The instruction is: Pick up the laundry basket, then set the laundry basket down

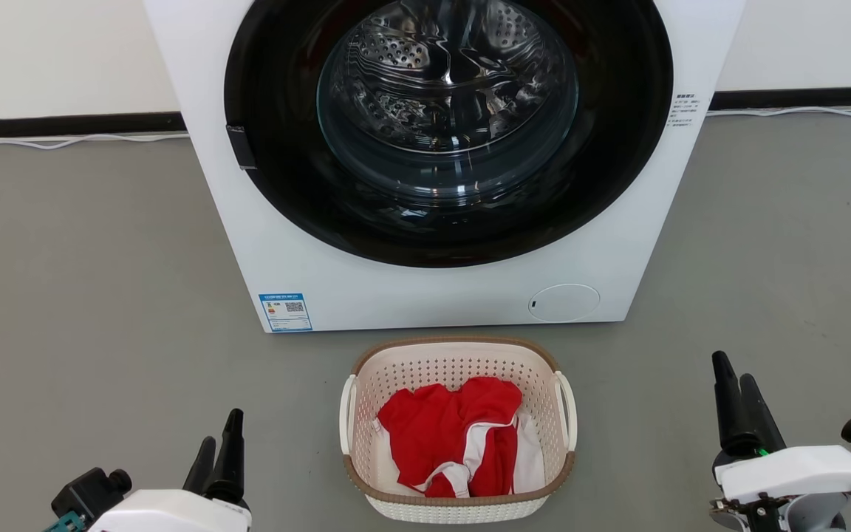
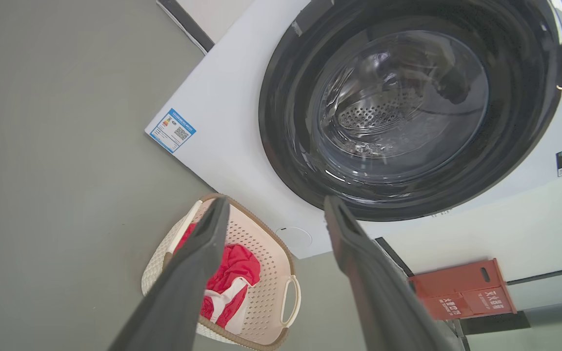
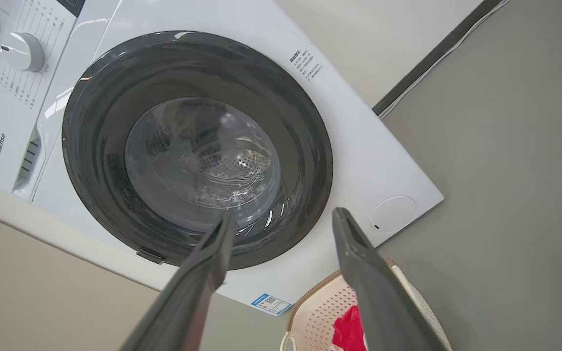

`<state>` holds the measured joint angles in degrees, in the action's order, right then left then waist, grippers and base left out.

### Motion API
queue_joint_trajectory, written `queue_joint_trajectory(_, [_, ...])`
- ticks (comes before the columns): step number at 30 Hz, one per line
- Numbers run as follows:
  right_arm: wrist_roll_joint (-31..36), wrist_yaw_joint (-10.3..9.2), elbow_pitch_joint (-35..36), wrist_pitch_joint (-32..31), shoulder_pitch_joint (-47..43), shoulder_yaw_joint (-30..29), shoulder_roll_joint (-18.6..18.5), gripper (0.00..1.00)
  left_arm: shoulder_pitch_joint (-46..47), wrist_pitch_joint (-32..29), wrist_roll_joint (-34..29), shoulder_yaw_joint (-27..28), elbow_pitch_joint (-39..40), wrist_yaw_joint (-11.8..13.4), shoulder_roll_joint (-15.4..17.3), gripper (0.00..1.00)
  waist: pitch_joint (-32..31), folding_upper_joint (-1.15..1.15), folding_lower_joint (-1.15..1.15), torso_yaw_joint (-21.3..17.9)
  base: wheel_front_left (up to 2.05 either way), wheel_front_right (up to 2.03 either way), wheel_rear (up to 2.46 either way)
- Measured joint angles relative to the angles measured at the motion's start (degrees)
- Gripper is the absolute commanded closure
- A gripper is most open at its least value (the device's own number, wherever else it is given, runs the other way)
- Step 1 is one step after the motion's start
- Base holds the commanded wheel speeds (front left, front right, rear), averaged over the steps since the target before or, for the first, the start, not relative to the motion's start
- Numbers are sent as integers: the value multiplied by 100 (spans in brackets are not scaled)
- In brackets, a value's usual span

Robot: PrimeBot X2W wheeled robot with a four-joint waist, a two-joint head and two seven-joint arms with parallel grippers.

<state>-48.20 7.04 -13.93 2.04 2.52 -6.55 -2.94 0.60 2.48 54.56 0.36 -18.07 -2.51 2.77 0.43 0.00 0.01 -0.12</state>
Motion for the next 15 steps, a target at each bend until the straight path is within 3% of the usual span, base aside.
queue_joint_trajectory(15, [1113,1,25,235,0,45,-5,0,-7,216,-991,-87,-1,112,65,0,5,0,0,-6,0,0,0])
